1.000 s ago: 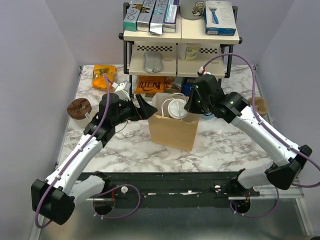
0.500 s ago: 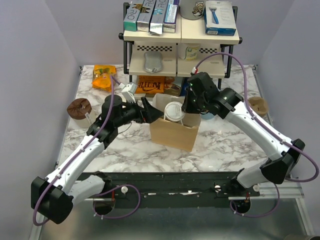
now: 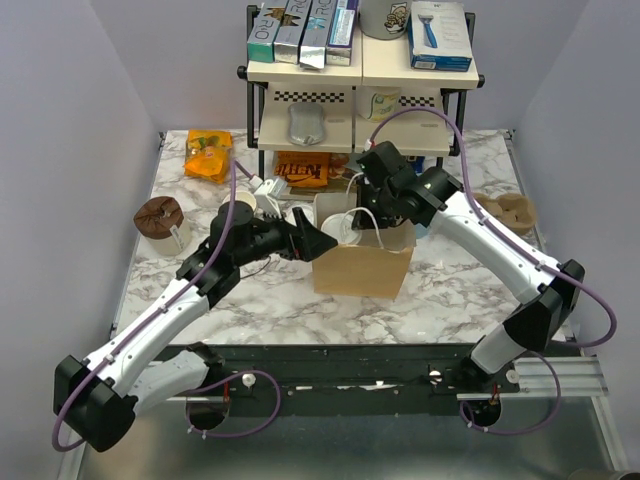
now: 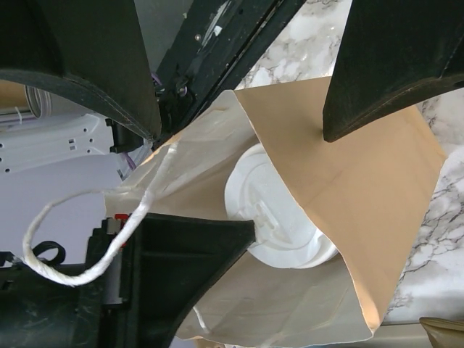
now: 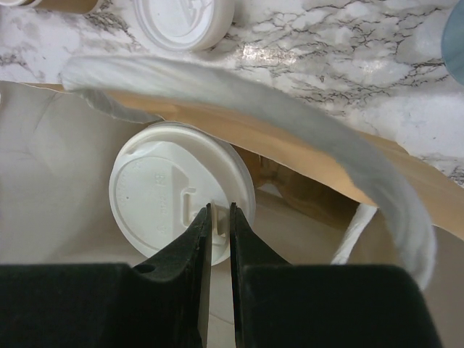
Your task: Pack the takeout coffee
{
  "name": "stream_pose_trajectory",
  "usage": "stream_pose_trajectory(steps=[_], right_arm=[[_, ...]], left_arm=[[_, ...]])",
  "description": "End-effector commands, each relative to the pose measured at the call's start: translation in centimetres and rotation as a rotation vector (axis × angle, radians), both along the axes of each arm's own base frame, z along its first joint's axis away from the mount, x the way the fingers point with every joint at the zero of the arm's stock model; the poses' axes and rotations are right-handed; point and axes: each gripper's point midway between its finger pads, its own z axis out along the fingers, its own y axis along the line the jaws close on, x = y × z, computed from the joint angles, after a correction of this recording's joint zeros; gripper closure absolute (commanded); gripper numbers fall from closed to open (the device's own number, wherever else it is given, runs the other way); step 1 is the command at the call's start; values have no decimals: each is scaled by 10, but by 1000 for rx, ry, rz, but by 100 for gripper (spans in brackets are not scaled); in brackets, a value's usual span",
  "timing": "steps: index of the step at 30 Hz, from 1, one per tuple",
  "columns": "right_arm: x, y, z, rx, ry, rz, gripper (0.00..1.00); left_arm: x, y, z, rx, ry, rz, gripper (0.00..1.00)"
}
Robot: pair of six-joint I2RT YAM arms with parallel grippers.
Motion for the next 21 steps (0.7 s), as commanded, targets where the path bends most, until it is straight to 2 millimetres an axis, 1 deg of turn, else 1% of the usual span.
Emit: stream_pose_trajectory(steps=[1, 6, 12, 17, 21], right_arm=[[-10, 7, -3, -12, 49, 53, 99], [-12, 11, -11, -31, 69, 66, 99], [-13, 14, -24, -57, 98, 66, 99], [-14, 13, -33, -89, 114, 60, 99], [-18, 14, -46, -108, 150, 53, 99]], left_arm=[[1, 7, -1, 9, -15, 56, 1], [3, 8, -5, 20, -8, 70, 1], [4, 10, -8, 28, -9, 81, 1], [3, 8, -8, 25, -9, 70, 1], [3, 8, -7, 25, -18, 67, 1]])
